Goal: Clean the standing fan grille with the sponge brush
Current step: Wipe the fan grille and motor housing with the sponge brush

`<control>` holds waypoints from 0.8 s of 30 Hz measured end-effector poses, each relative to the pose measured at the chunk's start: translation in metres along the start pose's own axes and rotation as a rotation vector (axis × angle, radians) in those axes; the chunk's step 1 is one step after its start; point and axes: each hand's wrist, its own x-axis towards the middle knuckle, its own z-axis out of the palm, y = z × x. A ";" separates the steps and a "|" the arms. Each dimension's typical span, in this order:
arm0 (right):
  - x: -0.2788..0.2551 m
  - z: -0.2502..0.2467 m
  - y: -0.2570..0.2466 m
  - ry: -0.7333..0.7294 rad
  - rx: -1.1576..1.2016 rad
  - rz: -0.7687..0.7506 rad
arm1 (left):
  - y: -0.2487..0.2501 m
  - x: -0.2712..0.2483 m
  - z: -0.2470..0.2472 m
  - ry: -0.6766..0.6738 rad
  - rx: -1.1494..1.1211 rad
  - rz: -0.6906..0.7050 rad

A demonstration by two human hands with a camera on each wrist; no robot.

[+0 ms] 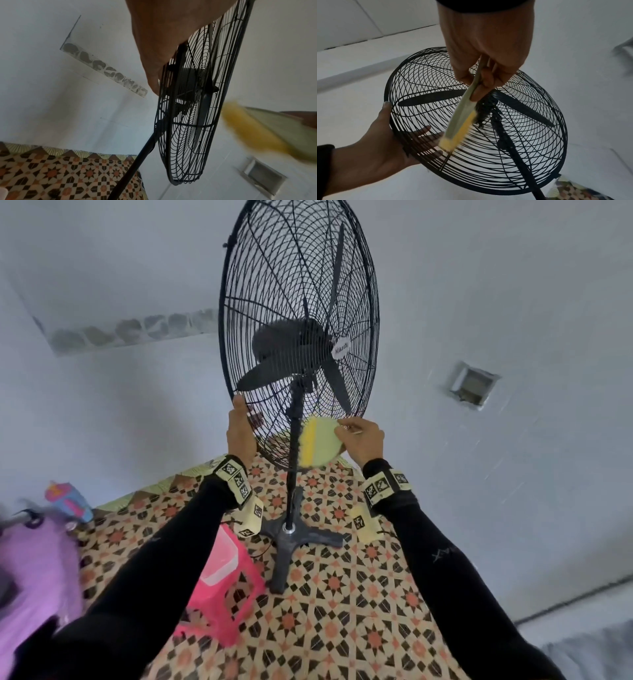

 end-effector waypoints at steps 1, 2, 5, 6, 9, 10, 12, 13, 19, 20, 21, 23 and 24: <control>-0.004 -0.002 -0.002 0.055 0.022 0.004 | -0.001 0.000 0.000 -0.013 0.006 0.005; -0.006 0.000 -0.002 0.106 0.036 0.021 | 0.000 -0.003 0.002 -0.025 0.010 0.025; -0.019 0.009 0.000 0.062 0.022 0.050 | -0.001 -0.009 0.002 -0.052 0.087 0.083; -0.022 0.010 0.004 0.018 0.011 0.042 | -0.001 -0.010 0.000 -0.075 0.132 0.098; -0.029 -0.002 0.010 0.011 -0.011 0.042 | -0.004 -0.009 -0.007 -0.181 0.252 0.163; -0.030 -0.005 0.011 0.067 -0.004 0.048 | -0.006 -0.009 -0.006 -0.191 0.287 0.167; -0.034 -0.009 0.013 0.150 0.009 0.077 | -0.007 -0.010 0.003 -0.185 0.323 0.187; -0.038 -0.008 0.014 0.143 0.006 0.088 | -0.007 -0.011 0.008 -0.168 0.331 0.198; -0.059 -0.010 0.027 0.141 -0.001 0.084 | -0.002 -0.022 0.021 -0.126 0.302 0.214; -0.062 -0.009 0.026 0.208 0.014 0.092 | -0.003 -0.022 0.022 -0.127 0.305 0.211; -0.064 -0.008 0.025 0.243 0.041 0.104 | -0.004 -0.022 0.022 -0.126 0.309 0.207; -0.075 0.006 0.022 0.241 0.060 0.117 | -0.005 -0.018 0.019 -0.118 0.314 0.205; -0.085 0.014 0.021 0.193 0.052 0.105 | -0.007 -0.016 0.016 -0.116 0.317 0.203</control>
